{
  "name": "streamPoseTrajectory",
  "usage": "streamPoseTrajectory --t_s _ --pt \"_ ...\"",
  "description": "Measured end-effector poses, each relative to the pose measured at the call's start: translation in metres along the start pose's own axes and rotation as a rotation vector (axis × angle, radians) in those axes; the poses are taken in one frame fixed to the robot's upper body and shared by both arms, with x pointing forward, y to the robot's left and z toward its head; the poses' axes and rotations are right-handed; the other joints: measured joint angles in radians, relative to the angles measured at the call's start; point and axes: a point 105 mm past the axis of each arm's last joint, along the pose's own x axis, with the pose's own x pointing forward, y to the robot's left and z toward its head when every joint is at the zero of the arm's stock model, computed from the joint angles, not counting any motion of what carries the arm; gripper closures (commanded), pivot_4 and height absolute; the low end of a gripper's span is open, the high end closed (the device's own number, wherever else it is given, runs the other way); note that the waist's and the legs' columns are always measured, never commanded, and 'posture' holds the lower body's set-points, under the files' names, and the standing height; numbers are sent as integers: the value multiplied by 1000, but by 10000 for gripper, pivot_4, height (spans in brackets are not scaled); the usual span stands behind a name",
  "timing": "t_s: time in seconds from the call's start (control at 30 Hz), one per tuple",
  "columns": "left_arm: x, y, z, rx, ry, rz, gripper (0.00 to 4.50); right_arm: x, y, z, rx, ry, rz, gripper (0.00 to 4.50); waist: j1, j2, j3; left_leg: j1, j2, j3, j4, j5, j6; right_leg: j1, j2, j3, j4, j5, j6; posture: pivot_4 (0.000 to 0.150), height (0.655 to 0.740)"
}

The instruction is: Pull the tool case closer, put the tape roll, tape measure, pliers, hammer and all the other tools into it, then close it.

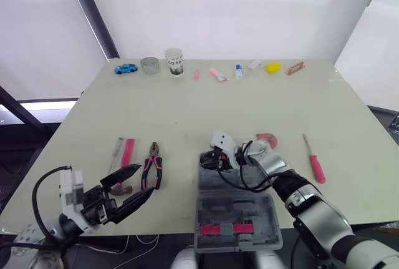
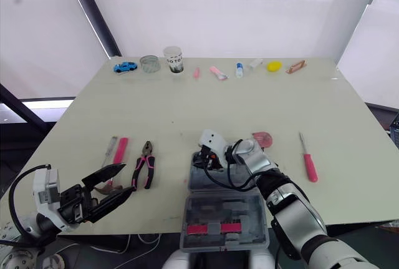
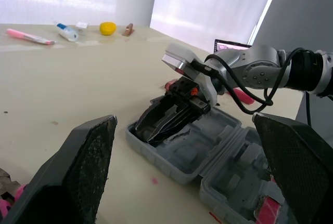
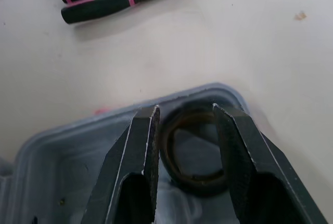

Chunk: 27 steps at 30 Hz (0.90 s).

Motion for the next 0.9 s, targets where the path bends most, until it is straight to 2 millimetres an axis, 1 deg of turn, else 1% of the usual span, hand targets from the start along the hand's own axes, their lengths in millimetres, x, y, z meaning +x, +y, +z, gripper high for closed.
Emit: streamPoseTrajectory --t_s 0.1,0.13,0.3,0.37,0.4,0.47,0.5,0.53,0.57,0.63,0.7,0.77,0.83,0.87,0.9 --pt "1 0 -1 3 5 -1 0 0 0 -4 -41 26 1 28138 0 0 0 1 0 0 0 0 0 0 0 0 0 0 0 1500 7400" --pt "2 2 -1 5 5 0 0 2 -1 -6 -69 63 5 28138 0 0 0 2 0 0 0 0 0 1 0 0 1 0 0 1500 7400" --pt "2 4 -2 9 6 1 0 1 -2 -9 -83 74 2 28138 1 -2 -4 4 0 -1 0 1 -1 3 0 -1 1 0 0 1500 7400" --pt "2 4 -2 16 11 4 0 0 -3 -8 -64 36 -13 28138 3 -2 -4 4 0 -2 0 1 -1 3 0 -1 1 0 0 1500 7400" --pt "2 5 -4 15 9 10 0 -4 -1 -7 10 -41 -28 28138 5 -2 -3 2 0 -2 0 1 -1 3 0 -1 0 0 0 1500 7400" --pt "2 6 -7 6 8 20 0 -9 2 -7 83 -113 -33 28138 4 -1 -3 1 0 -2 0 1 -1 2 -1 -1 0 0 0 1500 7400" --pt "2 6 -9 1 4 24 0 -16 3 -4 100 -169 -37 28138 4 -1 -3 1 0 -2 0 1 -1 2 -1 -1 0 0 0 1500 7400" --pt "2 8 -12 -3 -2 42 0 -25 5 2 98 -241 -48 28138 5 -1 -3 1 0 -2 -1 1 -1 2 -1 -1 -1 0 0 1500 7400" --pt "2 9 -14 -8 -4 54 0 -30 6 5 94 -270 -51 28138 4 -1 -3 1 0 -2 -1 1 -1 2 -1 -1 -1 0 0 1500 7400" --pt "2 11 -18 -12 -8 87 0 -48 7 12 56 -341 -79 28138 4 -1 -3 1 0 -2 -2 1 -1 2 -1 -1 -1 0 0 1500 7400" --pt "0 15 -21 -18 -7 124 0 -64 8 8 32 -368 -121 28138 4 -2 -3 2 0 -2 -2 1 -1 2 -1 -1 -1 0 0 1500 7400" --pt "-3 17 -26 -28 -6 170 0 -81 12 -7 47 -361 -167 28138 6 -2 -3 2 0 -2 -2 1 -1 2 -1 -1 -1 0 0 1500 7400" --pt "-9 18 -36 -56 4 231 0 -104 17 -34 113 -323 -216 28138 10 -2 -3 1 0 -2 -2 1 -1 2 -1 -1 -3 0 0 1500 7400" --pt "-11 18 -38 -62 7 247 0 -112 18 -43 138 -308 -233 28138 9 -2 -3 1 0 -2 -2 1 -1 3 -1 -1 -4 0 0 1500 7400" --pt "-15 18 -44 -72 22 275 0 -124 20 -53 169 -295 -265 28138 9 -2 -3 1 0 -1 -2 1 -1 2 -1 -1 -5 0 0 1500 7400"
